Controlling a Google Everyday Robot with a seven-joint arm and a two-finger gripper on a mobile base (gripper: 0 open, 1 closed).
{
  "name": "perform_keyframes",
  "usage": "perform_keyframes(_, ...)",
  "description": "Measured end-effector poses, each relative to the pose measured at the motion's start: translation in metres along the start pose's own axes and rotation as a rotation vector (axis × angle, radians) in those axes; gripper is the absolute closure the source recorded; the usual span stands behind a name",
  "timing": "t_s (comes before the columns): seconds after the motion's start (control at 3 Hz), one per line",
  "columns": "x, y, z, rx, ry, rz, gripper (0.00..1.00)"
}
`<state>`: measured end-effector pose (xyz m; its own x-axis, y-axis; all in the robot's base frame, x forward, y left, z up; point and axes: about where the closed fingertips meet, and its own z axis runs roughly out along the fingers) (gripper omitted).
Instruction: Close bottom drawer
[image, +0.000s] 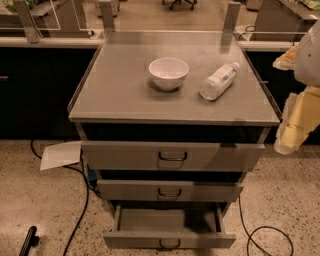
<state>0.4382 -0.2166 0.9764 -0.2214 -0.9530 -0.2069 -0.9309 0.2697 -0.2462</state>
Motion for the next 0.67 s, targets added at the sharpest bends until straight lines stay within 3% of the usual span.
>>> perform_keyframes(0.67,0.000,-0.001,0.011,0.021,-0.038,0.021,0.00)
